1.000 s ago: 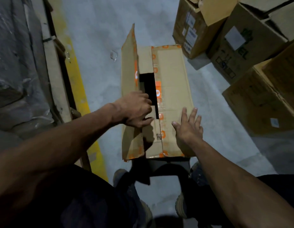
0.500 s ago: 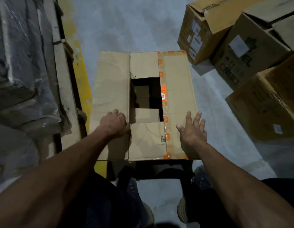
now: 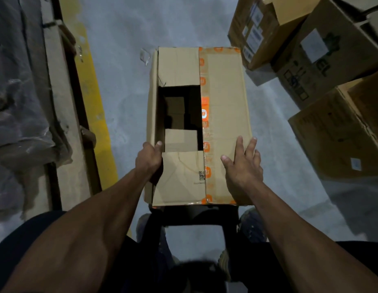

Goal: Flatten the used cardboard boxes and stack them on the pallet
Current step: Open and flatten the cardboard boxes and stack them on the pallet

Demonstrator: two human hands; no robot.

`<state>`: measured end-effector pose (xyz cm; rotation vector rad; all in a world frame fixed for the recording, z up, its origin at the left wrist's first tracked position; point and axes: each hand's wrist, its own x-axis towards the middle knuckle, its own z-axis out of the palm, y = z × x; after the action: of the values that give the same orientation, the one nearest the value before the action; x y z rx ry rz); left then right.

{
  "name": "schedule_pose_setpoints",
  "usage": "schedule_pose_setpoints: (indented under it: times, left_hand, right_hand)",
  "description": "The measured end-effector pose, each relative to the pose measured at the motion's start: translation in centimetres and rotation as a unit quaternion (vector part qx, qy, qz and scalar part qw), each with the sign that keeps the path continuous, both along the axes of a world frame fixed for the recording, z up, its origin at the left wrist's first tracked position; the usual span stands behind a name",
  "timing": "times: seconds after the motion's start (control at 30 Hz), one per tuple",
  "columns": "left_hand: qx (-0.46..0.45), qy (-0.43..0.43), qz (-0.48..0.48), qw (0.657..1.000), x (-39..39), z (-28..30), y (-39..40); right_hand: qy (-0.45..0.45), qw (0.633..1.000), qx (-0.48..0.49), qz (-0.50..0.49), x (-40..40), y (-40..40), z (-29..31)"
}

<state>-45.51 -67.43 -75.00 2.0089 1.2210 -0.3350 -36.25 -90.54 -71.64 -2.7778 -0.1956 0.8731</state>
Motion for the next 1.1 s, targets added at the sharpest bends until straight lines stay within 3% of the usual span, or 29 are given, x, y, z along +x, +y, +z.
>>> schedule_pose_setpoints:
  times: [0.2,0.43,0.5,0.6,0.7,0.83,0.93,1.1]
  left_hand:
    - [0.089,-0.045,0.035,0.994,1.3,-0.5,1.9]
    - [0.032,-0.111,0.037,0.993,0.1,-1.7,2.0]
    - [0.019,-0.105,0.040,0.994,0.2,-1.6,2.2]
    - [0.015,-0.097,0.037,0.994,0.4,-1.7,2.3]
    - [0.002,-0.099,0.044,0.994,0.3,-1.9,2.4]
    - [-0.027,-0.100,0.039,0.994,0.5,-1.9,2.5]
    - [-0.036,-0.090,0.044,0.994,0.5,-1.6,2.8]
    - [-0.020,-0.070,0.039,0.997,0.6,-1.7,3.2]
  right_hand:
    - [0.006,0.999,0.050,-0.008,1.7,2.0,0.8]
    - [-0.041,0.996,0.007,0.078,0.9,2.9,0.6]
    - [-0.113,0.974,0.051,0.189,0.5,3.7,1.3]
    - [-0.141,0.910,0.116,0.372,1.3,6.1,2.1]
    - [-0.155,0.831,0.058,0.530,2.8,7.4,2.3]
    - [-0.192,0.746,-0.010,0.638,4.7,7.6,4.1]
    - [-0.177,0.733,-0.021,0.657,5.3,7.7,7.3]
    - [-0.155,0.745,-0.031,0.648,6.9,4.7,10.8]
